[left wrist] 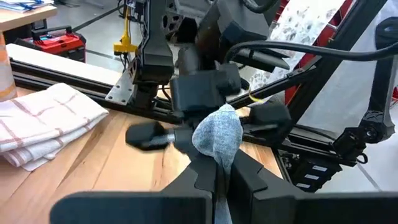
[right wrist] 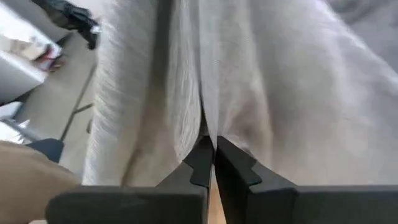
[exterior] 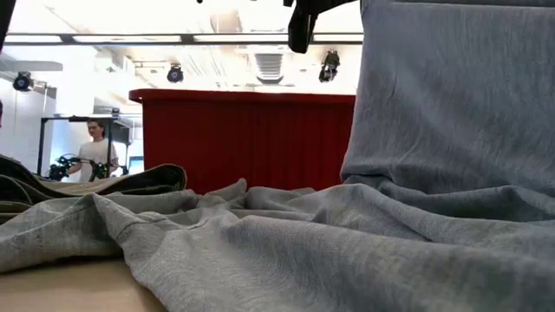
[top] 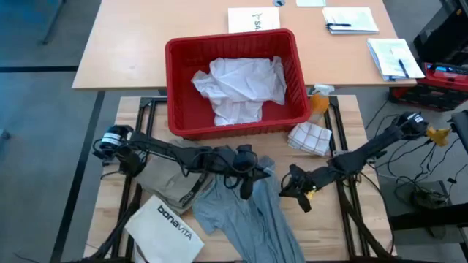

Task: Fold laundry
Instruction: Fold the gray shirt

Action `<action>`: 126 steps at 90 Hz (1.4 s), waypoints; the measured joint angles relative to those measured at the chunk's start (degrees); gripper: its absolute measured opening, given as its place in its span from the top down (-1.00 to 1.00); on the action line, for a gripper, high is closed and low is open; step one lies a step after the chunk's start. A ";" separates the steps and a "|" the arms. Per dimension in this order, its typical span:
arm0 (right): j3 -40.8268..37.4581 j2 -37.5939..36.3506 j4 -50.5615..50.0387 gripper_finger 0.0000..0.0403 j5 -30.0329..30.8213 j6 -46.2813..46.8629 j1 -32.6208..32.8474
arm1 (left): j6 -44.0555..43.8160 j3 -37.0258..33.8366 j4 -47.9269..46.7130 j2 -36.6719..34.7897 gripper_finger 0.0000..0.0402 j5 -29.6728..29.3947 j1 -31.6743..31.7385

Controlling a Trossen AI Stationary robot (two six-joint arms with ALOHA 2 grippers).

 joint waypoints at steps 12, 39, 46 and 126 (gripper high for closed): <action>2.40 -8.32 -15.52 1.00 1.81 2.83 0.07 | 0.05 0.00 -0.03 0.00 1.00 0.00 0.11; 10.42 -17.18 -43.55 1.00 12.19 10.00 0.07 | 1.09 0.00 -0.03 0.00 1.00 0.00 0.24; 11.32 -16.81 -44.34 1.00 13.85 10.93 0.04 | 1.40 0.00 -0.03 0.00 1.00 0.00 0.24; 4.85 5.40 -15.19 -0.54 24.26 5.01 11.32 | 1.36 0.00 -0.33 0.00 1.00 0.04 0.96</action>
